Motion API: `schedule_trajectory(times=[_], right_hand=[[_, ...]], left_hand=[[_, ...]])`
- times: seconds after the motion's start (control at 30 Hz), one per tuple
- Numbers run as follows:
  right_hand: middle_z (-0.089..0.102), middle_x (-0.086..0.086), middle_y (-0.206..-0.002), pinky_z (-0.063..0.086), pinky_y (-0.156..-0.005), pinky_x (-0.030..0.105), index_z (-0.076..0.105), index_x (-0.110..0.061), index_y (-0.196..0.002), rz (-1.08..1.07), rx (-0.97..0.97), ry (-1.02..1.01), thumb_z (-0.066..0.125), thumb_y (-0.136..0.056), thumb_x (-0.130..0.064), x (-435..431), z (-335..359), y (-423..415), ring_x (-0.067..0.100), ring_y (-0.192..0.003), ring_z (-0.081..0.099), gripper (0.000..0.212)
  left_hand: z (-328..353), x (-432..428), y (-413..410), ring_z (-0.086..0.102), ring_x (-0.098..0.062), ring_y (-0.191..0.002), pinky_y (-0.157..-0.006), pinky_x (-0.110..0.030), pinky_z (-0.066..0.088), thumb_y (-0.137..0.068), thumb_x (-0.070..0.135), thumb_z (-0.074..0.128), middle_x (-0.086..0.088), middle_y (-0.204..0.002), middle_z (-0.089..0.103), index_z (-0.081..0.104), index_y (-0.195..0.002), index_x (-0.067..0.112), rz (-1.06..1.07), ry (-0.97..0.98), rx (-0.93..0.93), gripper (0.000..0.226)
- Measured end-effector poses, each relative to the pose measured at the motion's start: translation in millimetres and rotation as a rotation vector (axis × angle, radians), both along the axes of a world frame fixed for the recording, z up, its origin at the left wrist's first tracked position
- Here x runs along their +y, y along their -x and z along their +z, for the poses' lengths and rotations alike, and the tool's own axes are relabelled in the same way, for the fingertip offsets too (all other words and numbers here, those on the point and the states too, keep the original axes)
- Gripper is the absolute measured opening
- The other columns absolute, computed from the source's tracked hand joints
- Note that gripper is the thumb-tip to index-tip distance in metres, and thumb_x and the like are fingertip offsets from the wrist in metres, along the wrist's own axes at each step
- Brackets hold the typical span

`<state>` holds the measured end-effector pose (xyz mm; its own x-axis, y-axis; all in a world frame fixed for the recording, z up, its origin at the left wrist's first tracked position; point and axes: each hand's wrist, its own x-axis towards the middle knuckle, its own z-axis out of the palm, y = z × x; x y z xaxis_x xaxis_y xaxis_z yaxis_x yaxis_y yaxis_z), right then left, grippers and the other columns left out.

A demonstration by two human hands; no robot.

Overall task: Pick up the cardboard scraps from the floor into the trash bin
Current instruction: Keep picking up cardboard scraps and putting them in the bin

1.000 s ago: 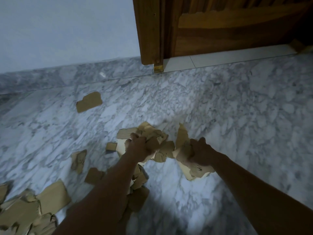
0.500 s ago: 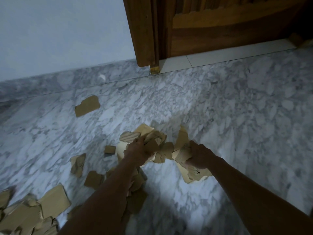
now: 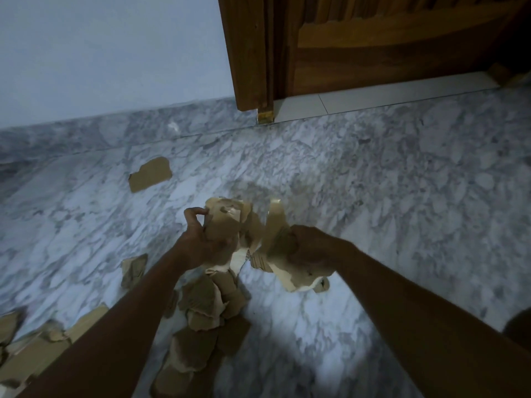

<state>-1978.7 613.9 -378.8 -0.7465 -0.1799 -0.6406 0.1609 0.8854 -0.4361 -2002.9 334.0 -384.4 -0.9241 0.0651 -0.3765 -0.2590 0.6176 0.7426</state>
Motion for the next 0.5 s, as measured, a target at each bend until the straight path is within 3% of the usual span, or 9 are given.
schedule_trajectory(times=[0.07,0.1,0.13,0.2,0.27,0.33,0.4,0.5], right_hand=[[0.035,0.011,-0.143,0.046,-0.098,0.046,0.040,-0.016,-0.141,0.108,0.058,-0.187,0.078,-0.079,-0.037,-19,-17,-12,0.039,-0.128,0.040,0.076],[0.027,0.011,-0.146,0.045,-0.099,0.050,0.036,-0.017,-0.142,0.122,0.087,-0.233,0.079,-0.078,-0.040,-24,-25,-18,0.041,-0.129,0.034,0.080],[0.024,0.010,-0.146,0.045,-0.099,0.051,0.035,-0.018,-0.142,0.120,0.114,-0.261,0.080,-0.077,-0.041,-26,-28,-20,0.042,-0.128,0.033,0.081],[0.033,0.008,-0.141,0.044,-0.098,0.052,0.036,-0.018,-0.136,0.130,0.141,-0.276,0.080,-0.077,-0.042,-25,-29,-21,0.041,-0.125,0.039,0.077],[0.047,0.005,-0.130,0.040,-0.098,0.052,0.036,-0.020,-0.127,0.119,0.116,-0.266,0.080,-0.075,-0.041,-25,-28,-19,0.036,-0.118,0.049,0.072],[0.057,0.004,-0.118,0.043,-0.095,0.049,0.038,-0.021,-0.119,0.026,0.033,-0.136,0.082,-0.072,-0.036,-23,-23,-17,0.030,-0.108,0.057,0.066],[0.063,0.007,-0.109,0.052,-0.087,0.045,0.049,-0.015,-0.116,-0.020,-0.040,-0.023,0.079,-0.072,-0.033,-19,-11,-14,0.028,-0.100,0.062,0.056],[0.071,0.011,-0.093,0.057,-0.081,0.039,0.070,-0.007,-0.098,-0.020,-0.060,0.002,0.081,-0.063,-0.036,-2,9,1,0.030,-0.092,0.069,0.047]], left_hand=[[-4,-6,-8,0.064,-0.024,-0.081,-0.063,-0.018,0.055,-0.070,0.016,0.084,-0.015,-0.106,0.063,0.015,-0.124,0.028,-0.091,-0.096,-0.036,0.088],[-4,-8,-12,0.066,-0.029,-0.082,-0.071,-0.031,0.058,-0.064,0.022,0.085,-0.018,-0.105,0.064,0.011,-0.129,0.022,-0.127,-0.129,-0.055,0.098],[-4,-13,-13,0.067,-0.032,-0.086,-0.078,-0.041,0.057,-0.059,0.028,0.084,-0.015,-0.104,0.064,0.009,-0.135,0.019,-0.138,-0.129,-0.082,0.108],[-1,-18,-14,0.068,-0.027,-0.093,-0.085,-0.045,0.056,-0.055,0.038,0.082,-0.003,-0.103,0.065,0.018,-0.142,0.018,-0.146,-0.070,-0.141,0.110],[3,-20,-15,0.069,-0.019,-0.091,-0.082,-0.040,0.057,-0.053,0.055,0.079,0.002,-0.100,0.070,0.052,-0.127,0.020,-0.222,0.075,-0.155,0.086],[5,-16,-16,0.069,-0.008,-0.079,-0.070,-0.027,0.054,-0.065,0.049,0.081,0.007,-0.088,0.073,0.070,-0.102,0.021,-0.304,0.162,-0.186,0.048],[7,-12,-15,0.066,0.002,-0.065,-0.058,-0.013,0.046,-0.078,0.032,0.082,0.014,-0.068,0.071,0.069,-0.083,0.027,-0.373,0.161,-0.197,0.014],[14,-5,-11,0.063,0.004,-0.068,-0.061,-0.011,0.044,-0.077,0.032,0.082,0.018,-0.074,0.067,0.068,-0.087,0.030,-0.475,0.213,-0.211,0.018]])
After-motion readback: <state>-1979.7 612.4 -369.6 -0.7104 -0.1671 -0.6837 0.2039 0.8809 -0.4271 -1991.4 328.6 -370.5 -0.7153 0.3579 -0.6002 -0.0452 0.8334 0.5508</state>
